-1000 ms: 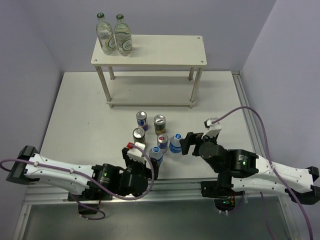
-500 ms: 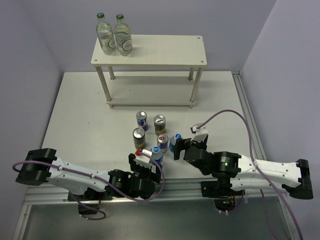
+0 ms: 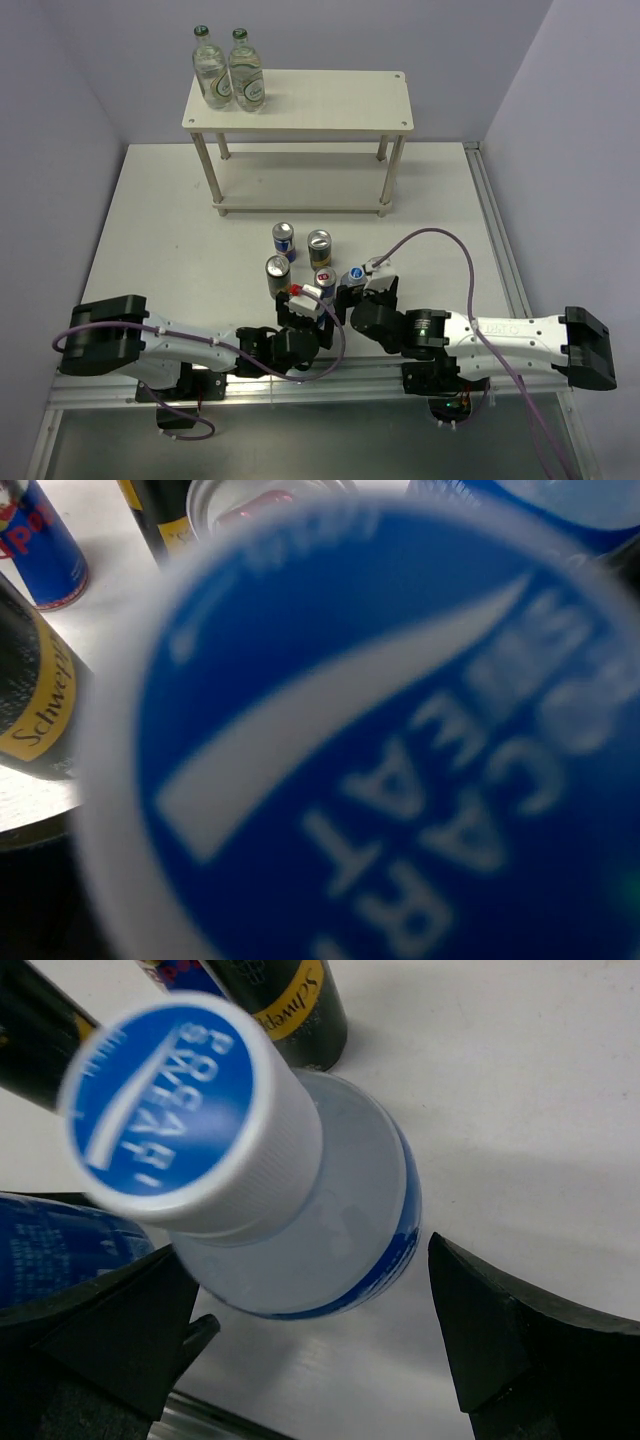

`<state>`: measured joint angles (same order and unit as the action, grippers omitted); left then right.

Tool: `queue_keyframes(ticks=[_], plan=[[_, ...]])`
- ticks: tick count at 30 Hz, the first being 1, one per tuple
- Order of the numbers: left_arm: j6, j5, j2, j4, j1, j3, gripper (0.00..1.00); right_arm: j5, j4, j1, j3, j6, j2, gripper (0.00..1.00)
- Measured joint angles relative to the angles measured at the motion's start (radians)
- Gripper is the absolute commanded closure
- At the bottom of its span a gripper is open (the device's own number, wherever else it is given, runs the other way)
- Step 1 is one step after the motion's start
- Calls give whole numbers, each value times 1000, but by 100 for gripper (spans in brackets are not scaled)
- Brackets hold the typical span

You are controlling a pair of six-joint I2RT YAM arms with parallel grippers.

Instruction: Place and organize the beverage onto the shelf

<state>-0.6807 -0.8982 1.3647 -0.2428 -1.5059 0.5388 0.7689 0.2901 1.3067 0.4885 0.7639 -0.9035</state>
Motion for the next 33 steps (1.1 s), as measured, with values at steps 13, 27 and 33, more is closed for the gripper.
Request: queue_keyframes(ticks=[13, 27, 33], plan=[[76, 13, 80, -109, 44, 0, 23, 161, -195, 0, -60, -35, -145, 32], [120, 54, 68, -153, 62, -11, 100, 258, 24, 49, 98, -34, -163, 100], [97, 60, 53, -150, 63, -25, 100, 320, 60, 42, 413, -252, -71, 100]])
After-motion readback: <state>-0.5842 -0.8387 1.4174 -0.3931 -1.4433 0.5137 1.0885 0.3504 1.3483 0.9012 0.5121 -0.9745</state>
